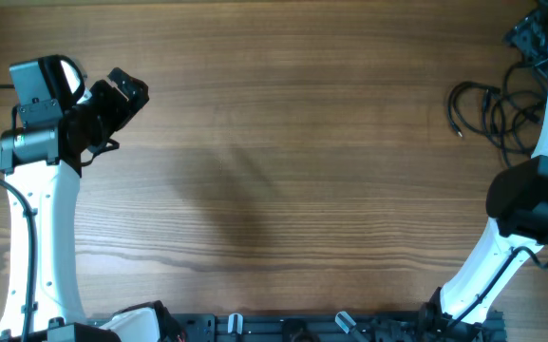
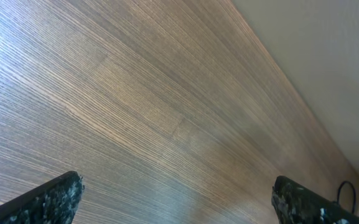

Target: Untangle cables

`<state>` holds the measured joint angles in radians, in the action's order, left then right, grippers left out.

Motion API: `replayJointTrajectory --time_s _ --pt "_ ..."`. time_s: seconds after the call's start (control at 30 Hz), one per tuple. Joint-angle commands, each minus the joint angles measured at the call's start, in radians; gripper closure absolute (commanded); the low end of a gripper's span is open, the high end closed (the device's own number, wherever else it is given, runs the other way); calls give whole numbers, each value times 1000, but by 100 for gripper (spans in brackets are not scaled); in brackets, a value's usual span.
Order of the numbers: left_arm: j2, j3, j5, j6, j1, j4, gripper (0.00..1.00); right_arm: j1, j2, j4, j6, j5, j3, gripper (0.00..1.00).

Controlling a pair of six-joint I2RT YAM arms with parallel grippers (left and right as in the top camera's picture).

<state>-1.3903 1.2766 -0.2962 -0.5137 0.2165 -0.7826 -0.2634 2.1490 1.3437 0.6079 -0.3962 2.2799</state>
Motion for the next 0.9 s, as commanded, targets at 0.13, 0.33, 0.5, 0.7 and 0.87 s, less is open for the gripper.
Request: replayJointTrajectory --time_s 0.13,0.33,0.5,0.7,0.87 --pt "3 6 2 15 6 0 0 147 -87 -9 -368 209 -1 0" --pt "3 6 2 15 6 0 0 328 -203 -53 -707 633 -1 0" --pt "3 6 3 15 6 0 0 432 -301 -44 -711 645 -1 0" --pt "3 6 2 15 6 0 0 503 -416 5 -595 645 -1 0" --pt "3 6 2 15 6 0 0 502 -438 11 -527 644 -1 0"
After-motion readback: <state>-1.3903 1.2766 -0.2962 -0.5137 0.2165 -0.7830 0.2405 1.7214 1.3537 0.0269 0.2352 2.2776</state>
